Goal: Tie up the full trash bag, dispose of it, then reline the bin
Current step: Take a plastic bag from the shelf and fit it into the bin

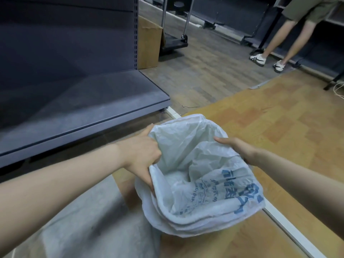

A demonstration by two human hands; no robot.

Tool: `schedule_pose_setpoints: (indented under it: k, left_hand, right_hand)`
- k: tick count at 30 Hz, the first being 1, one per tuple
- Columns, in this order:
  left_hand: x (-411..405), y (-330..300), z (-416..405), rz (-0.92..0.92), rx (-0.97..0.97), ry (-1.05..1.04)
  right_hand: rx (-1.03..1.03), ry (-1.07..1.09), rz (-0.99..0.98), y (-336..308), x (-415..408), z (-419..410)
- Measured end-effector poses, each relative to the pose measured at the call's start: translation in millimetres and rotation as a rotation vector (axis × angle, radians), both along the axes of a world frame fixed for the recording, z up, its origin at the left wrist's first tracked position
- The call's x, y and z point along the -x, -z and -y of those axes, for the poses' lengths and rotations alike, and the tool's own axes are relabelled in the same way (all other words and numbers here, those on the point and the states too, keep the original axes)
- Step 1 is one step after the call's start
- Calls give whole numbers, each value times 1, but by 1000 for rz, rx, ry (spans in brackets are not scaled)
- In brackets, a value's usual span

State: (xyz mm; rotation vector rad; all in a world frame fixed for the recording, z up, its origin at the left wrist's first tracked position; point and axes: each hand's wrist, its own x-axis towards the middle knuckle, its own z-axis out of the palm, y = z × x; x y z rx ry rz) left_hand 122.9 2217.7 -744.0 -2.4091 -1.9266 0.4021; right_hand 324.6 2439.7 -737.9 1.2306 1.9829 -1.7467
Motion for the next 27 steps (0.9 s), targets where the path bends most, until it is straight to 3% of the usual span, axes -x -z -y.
schedule_pose_setpoints:
  k: [5, 10, 18, 27]
  left_hand:
    - [0, 1, -1, -28, -51, 14]
    - [0, 0, 0, -14, -82, 33]
    - [-2, 0, -2, -24, -76, 21]
    - [4, 10, 9, 49, -31, -69]
  right_hand:
    - [-50, 53, -102, 4, -18, 11]
    - [-488, 81, -86, 12, -22, 17]
    - [-393, -170, 172, -2, -24, 15]
    - [-379, 84, -101, -5, -62, 39]
